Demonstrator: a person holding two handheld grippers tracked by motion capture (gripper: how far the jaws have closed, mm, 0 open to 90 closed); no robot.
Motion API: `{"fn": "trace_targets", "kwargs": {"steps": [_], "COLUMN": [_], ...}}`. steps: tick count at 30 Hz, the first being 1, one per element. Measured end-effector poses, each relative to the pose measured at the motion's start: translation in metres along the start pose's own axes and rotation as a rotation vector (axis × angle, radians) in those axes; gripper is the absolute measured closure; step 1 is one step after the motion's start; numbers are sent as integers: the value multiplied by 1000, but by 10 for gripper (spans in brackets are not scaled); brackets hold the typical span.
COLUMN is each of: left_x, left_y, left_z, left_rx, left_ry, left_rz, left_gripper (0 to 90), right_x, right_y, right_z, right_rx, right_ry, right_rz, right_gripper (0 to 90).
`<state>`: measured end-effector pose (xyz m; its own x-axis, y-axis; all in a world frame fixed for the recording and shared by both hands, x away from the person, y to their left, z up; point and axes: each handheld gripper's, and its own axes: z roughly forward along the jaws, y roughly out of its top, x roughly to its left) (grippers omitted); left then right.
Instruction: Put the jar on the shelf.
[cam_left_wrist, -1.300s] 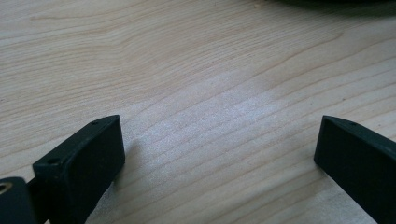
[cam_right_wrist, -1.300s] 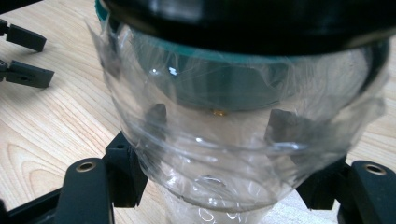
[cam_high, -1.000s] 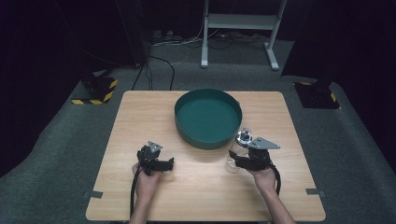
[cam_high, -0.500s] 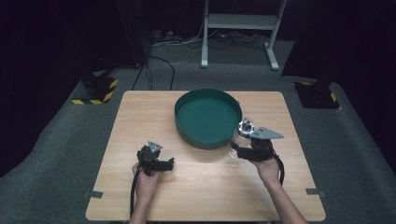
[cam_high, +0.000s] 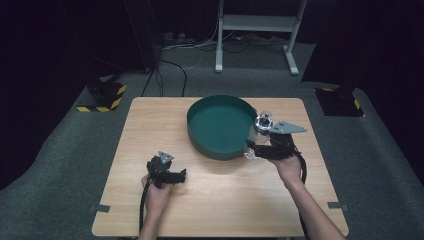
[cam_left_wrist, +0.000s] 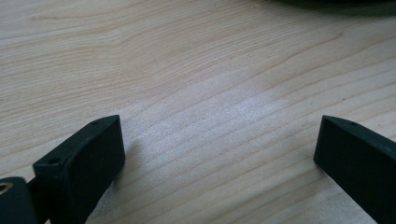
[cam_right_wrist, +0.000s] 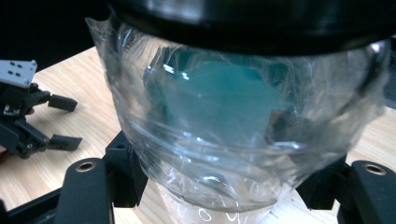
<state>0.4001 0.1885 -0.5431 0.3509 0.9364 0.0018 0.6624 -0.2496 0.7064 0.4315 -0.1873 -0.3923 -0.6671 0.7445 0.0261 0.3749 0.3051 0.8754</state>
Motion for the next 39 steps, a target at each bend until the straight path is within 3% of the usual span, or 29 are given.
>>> {"fn": "trace_targets", "kwargs": {"steps": [11, 14, 17, 27, 33, 39], "left_x": [0, 0, 0, 0, 0, 0], "left_y": [0, 0, 0, 0, 0, 0], "left_z": [0, 0, 0, 0, 0, 0], "left_rx": [0, 0, 0, 1, 1, 2], "left_ry": [0, 0, 0, 0, 0, 0], "left_rz": [0, 0, 0, 0, 1, 0], "left_gripper": [21, 21, 21, 22, 22, 22], "right_x": [-4, -8, -10, -12, -16, -15], "right_y": [25, 31, 36, 43, 39, 32], "right_z": [13, 17, 23, 58, 81, 96], "right_rx": [-16, -43, -53, -9, 10, 42], "right_ry": [-2, 9, 2, -22, -44, -53], "right_rz": [-17, 18, 20, 20, 36, 13], "right_gripper": [318, 318, 318, 318, 318, 318]}}
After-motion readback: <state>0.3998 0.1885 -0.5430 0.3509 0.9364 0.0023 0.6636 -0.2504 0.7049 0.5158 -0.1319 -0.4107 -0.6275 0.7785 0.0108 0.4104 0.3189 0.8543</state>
